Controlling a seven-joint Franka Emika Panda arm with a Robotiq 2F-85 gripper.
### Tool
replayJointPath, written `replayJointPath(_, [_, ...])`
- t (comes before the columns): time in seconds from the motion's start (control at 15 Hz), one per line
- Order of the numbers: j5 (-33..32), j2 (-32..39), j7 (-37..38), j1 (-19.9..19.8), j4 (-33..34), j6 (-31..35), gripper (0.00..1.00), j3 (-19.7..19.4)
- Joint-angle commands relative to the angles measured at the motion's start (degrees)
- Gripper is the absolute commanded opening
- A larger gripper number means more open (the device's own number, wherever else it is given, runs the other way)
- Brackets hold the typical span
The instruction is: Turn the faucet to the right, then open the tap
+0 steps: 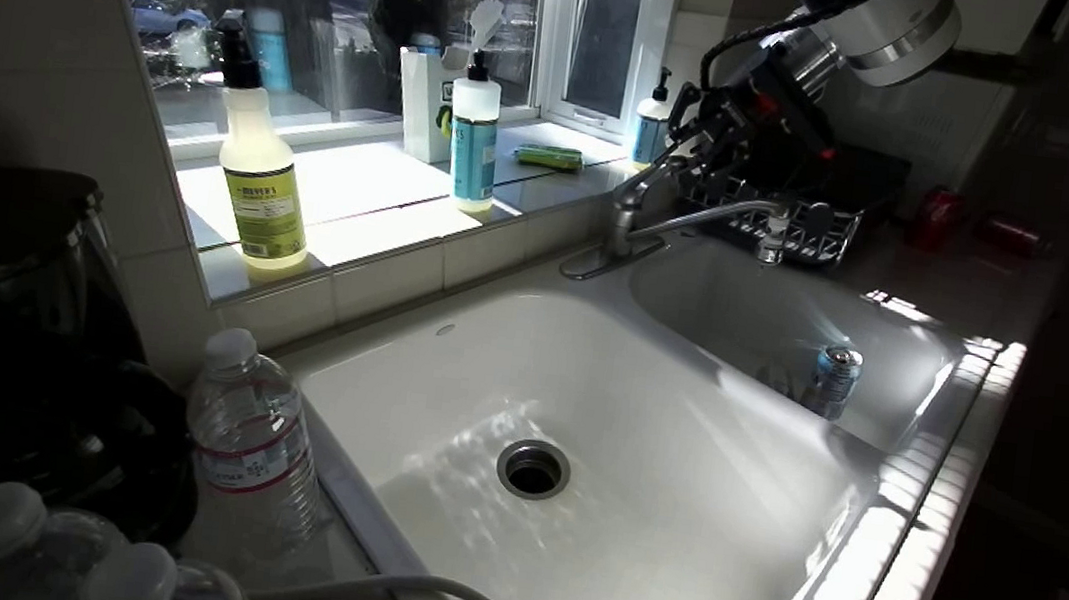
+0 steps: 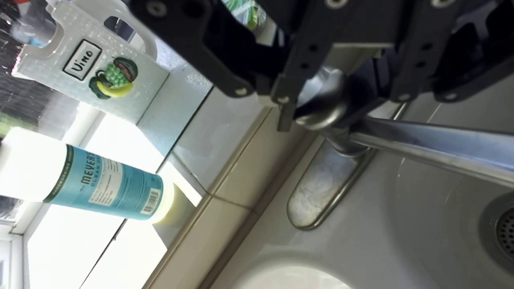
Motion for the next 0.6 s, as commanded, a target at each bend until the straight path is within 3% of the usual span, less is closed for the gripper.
replayJointPath(0.0, [-2.14,0.20,1.17,-0.15,4.92,-0.49,0.07,-0.60])
replayJointPath(0.53, [-4.39,0.73,0.29,0.44,7.28,1.24,0.07,-0.08])
